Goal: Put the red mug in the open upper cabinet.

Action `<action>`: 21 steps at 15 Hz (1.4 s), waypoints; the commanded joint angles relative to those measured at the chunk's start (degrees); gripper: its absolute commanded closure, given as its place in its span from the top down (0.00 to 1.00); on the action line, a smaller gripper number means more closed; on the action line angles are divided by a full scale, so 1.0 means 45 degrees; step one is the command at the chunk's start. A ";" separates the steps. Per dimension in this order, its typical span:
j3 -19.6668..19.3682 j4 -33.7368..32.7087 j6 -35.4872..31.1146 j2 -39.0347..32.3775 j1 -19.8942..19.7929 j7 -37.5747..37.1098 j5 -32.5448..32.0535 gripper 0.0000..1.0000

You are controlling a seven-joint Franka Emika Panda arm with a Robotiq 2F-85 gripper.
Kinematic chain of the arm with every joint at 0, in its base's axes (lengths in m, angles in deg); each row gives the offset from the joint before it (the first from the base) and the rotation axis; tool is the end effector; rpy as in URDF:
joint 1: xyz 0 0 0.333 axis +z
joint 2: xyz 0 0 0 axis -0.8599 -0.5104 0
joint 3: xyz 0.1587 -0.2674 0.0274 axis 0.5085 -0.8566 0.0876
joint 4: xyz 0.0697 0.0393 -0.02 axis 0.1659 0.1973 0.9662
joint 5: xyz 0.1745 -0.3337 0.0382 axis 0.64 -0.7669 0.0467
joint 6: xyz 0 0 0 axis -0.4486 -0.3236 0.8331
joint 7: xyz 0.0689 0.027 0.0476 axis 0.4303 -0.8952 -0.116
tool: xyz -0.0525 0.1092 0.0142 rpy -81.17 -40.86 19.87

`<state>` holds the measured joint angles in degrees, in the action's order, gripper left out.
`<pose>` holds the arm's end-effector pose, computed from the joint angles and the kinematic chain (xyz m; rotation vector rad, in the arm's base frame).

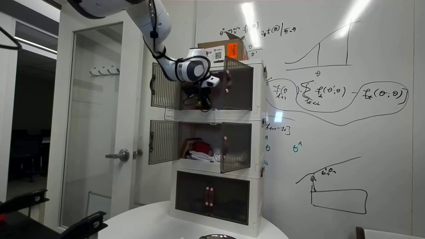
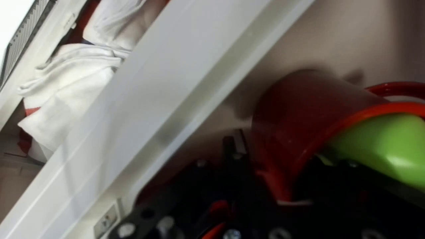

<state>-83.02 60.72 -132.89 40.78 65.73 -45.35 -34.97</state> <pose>0.7893 0.0185 0.3769 -2.5451 1.0159 -0.7954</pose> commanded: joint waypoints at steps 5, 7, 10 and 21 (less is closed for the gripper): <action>0.0140 -0.0801 0.0527 -0.0099 -0.0258 -0.0308 -0.0179 0.88; 0.0206 -0.0522 0.0281 0.0098 -0.0300 -0.0242 -0.0088 1.00; 0.0491 0.0344 -0.0555 0.0689 -0.0457 0.0154 0.0157 1.00; 0.0575 0.6698 -0.5973 0.3950 -0.0322 0.3979 -0.0625 1.00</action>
<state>-79.25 79.61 -155.13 52.27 63.38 -32.22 -35.34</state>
